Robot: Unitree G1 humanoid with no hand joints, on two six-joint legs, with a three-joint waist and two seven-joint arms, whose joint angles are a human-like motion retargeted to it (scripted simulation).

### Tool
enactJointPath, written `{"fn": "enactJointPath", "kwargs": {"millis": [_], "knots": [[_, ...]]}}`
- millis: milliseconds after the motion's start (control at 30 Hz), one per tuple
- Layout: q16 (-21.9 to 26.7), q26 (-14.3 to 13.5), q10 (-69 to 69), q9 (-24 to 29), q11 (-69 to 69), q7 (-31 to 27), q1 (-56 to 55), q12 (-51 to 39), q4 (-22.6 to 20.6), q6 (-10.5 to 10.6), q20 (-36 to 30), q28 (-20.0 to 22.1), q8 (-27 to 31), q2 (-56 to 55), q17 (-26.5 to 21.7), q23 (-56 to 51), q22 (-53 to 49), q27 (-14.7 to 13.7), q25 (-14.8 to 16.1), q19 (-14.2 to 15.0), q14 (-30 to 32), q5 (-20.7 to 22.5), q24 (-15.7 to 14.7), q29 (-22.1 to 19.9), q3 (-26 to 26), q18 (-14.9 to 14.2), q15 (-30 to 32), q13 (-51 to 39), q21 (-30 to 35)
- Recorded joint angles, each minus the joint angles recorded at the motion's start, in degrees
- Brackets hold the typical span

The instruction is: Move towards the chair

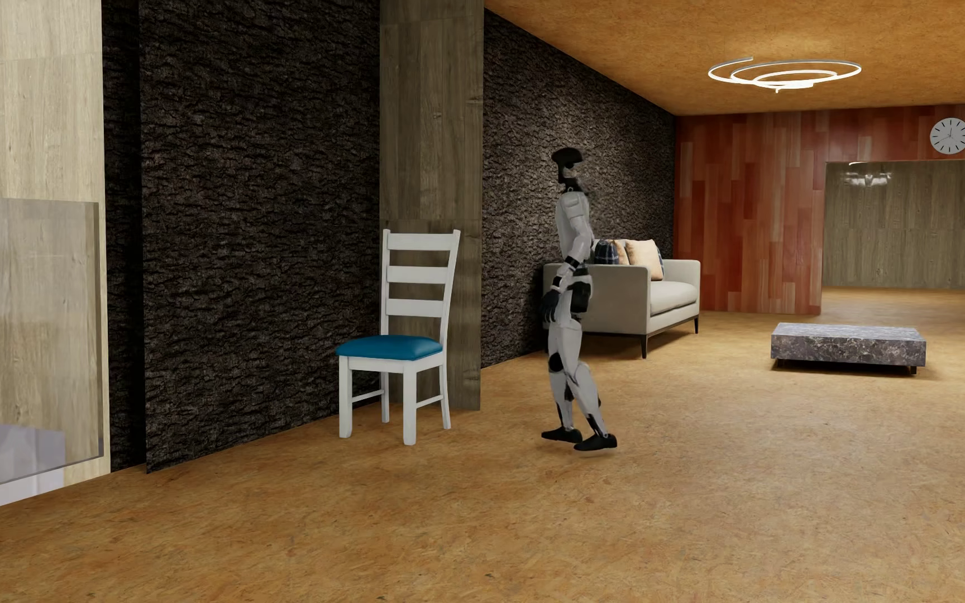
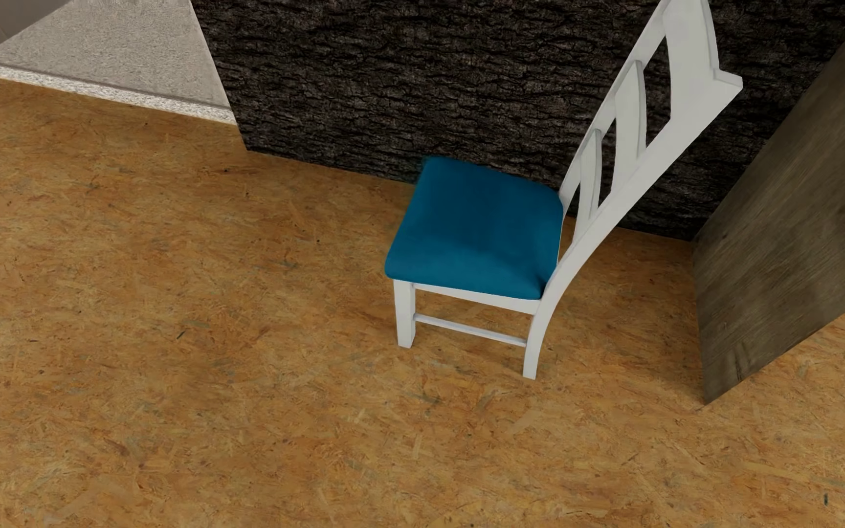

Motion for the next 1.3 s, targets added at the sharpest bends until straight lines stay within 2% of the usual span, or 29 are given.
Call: {"fn": "enactJointPath", "kwargs": {"millis": [33,100,133,200,233,300,367,433,467,500,633,767,867,900,967,1000,1100,1133,1200,1233,1300], "knots": [[-1.2,0.1,5.1,0.1,-0.3,-0.2,-1.5,0.8,1.5,0.3,1.7,0.5,0.3,0.8,0.2,-0.1,-0.8,-0.1,-0.5,0.4,1.2,0.3,-0.8,-0.6,0.2,-0.4,0.0,-0.8,-0.1],[-2.9,-0.3,20.1,0.5,-0.1,-4.2,-7.8,1.6,5.2,0.8,3.6,0.5,1.0,1.8,0.0,-2.2,-2.2,-0.7,-2.0,1.1,7.1,0.5,-1.1,-1.0,1.1,-3.2,-0.8,-2.2,0.5],[-3.2,-0.3,28.4,0.8,0.1,-7.3,-12.0,1.9,7.0,1.0,3.6,0.2,1.6,2.3,0.0,-3.4,-3.2,-1.3,-2.7,1.5,10.3,0.9,-0.5,-1.4,1.7,-2.5,-1.3,-3.4,0.8],[-3.4,-0.2,38.9,1.2,0.4,-13.9,-18.7,2.8,8.4,1.6,4.4,0.0,2.8,3.4,-0.1,-6.2,-4.6,-2.7,-3.1,2.5,10.1,1.3,0.1,-3.3,2.8,-3.7,-2.3,-5.1,0.5],[-3.6,0.0,40.0,1.3,0.3,-16.1,-20.8,3.6,9.3,1.8,5.4,-0.1,3.4,4.0,-0.1,-7.0,-4.7,-3.1,-2.7,3.1,9.9,1.3,0.0,-4.4,3.1,-5.9,-2.5,-6.1,0.0],[-4.1,0.7,34.5,1.2,-0.5,-17.0,-22.2,4.5,12.7,2.1,6.4,-0.8,4.7,5.4,-0.1,-9.0,-4.3,-3.6,-2.6,4.6,9.3,1.1,0.3,-5.7,3.4,-5.9,-2.3,-7.4,-0.7],[-4.2,0.6,23.9,1.1,-0.6,-18.3,-21.7,5.3,14.8,2.3,7.2,-2.1,6.8,6.1,-0.2,-11.5,-4.3,-4.4,-3.4,5.9,8.4,1.1,0.4,-6.2,3.8,-3.5,-2.5,-8.3,-0.4],[-4.9,0.9,11.5,0.9,-0.6,-28.3,-19.8,6.1,10.5,2.3,8.7,-2.3,9.9,6.6,-0.3,-13.1,-4.7,-5.0,-3.5,7.3,9.6,0.7,-0.4,-6.0,4.3,-7.6,-2.6,-8.7,0.1],[-5.5,1.0,6.0,0.8,-0.9,-34.2,-18.0,6.4,7.5,2.3,9.1,-2.1,11.3,7.1,-0.4,-13.4,-4.6,-4.9,-3.7,8.1,11.0,0.2,-0.6,-5.7,4.3,-7.9,-2.5,-8.8,0.4],[-5.8,1.2,3.8,0.7,-0.8,-37.2,-16.2,6.3,5.9,2.3,9.0,-2.0,12.4,7.3,-0.5,-13.5,-4.4,-4.6,-4.0,9.0,10.5,-0.5,-0.3,-5.5,4.0,-8.0,-2.4,-8.6,0.6],[-5.1,0.9,3.4,0.8,1.3,-30.5,-12.7,4.6,2.9,2.6,4.5,-3.2,15.9,7.0,-0.7,-12.1,-3.3,-2.7,-5.0,12.8,5.6,-5.0,2.7,-4.8,2.9,-2.9,-1.5,-6.1,0.2],[-4.8,-0.2,3.5,1.4,3.6,-25.8,-10.9,2.8,-2.3,1.4,1.1,-1.7,20.7,4.8,-2.0,-9.2,-4.9,-1.6,-7.2,15.5,3.6,-10.5,3.3,-0.3,2.4,0.5,0.3,-4.1,2.6],[-5.3,0.2,2.6,1.7,4.3,-22.1,-10.0,1.7,-5.8,0.1,0.9,-0.5,24.3,2.5,-2.5,-7.9,-6.0,-1.3,-7.4,15.7,2.9,-13.8,1.0,1.7,2.4,3.1,2.4,-3.5,3.6],[-4.9,-0.3,2.4,1.8,4.3,-20.9,-9.9,1.8,-6.5,-0.3,1.2,-0.2,23.9,1.9,-2.5,-7.8,-5.7,-1.2,-7.3,15.6,2.7,-14.8,0.6,1.9,2.4,3.8,3.3,-3.2,4.0],[-4.5,-0.6,2.3,1.9,4.6,-18.5,-9.9,1.3,-7.3,-1.1,1.2,0.0,19.0,0.7,-2.4,-7.5,-5.2,-1.1,-6.9,13.6,2.2,-17.2,0.6,2.0,2.7,5.0,4.0,-3.5,4.6],[-4.3,-0.6,2.2,1.9,5.8,-17.5,-10.0,1.1,-7.5,-1.4,1.2,0.0,17.9,0.0,-2.4,-7.4,-4.9,-1.1,-6.7,12.7,2.1,-17.2,0.6,2.0,2.8,5.5,3.0,-3.8,5.0],[-3.6,-0.4,2.3,1.9,11.8,-15.1,-9.8,0.5,-7.2,-2.0,0.9,-0.3,21.9,-1.9,-2.6,-7.7,-3.9,-1.4,-6.1,16.0,2.0,-11.3,0.8,1.7,2.9,6.5,-1.9,-4.8,5.8],[-3.7,0.5,2.2,1.8,12.8,-14.3,-9.7,-0.1,-7.1,-2.2,0.4,-0.5,22.0,-1.5,-2.6,-7.8,-4.0,-1.4,-6.0,15.0,2.0,-9.5,0.9,1.5,3.1,6.7,-3.1,-5.4,5.9],[-3.3,1.5,0.7,1.4,9.7,-13.4,-9.3,-0.8,-6.8,-2.6,0.0,-0.5,14.7,1.1,-2.3,-8.0,-4.0,-1.8,-5.5,11.2,2.4,-10.1,0.7,0.7,3.5,7.0,-3.0,-5.9,6.1],[-3.2,1.9,0.3,1.3,7.2,-13.5,-9.2,-1.2,-6.6,-2.6,0.1,-0.4,13.8,2.4,-2.1,-8.1,-3.9,-2.0,-5.4,10.6,2.6,-9.6,0.5,0.3,3.3,7.1,-2.6,-6.1,6.3],[-3.7,2.5,-0.1,1.1,3.3,-13.6,-9.3,-1.8,-6.3,-2.5,0.8,-0.2,13.9,4.0,-2.3,-8.1,-3.4,-2.2,-5.5,11.6,2.8,-8.4,-0.1,0.1,3.0,7.3,-1.5,-6.7,7.2]]}}
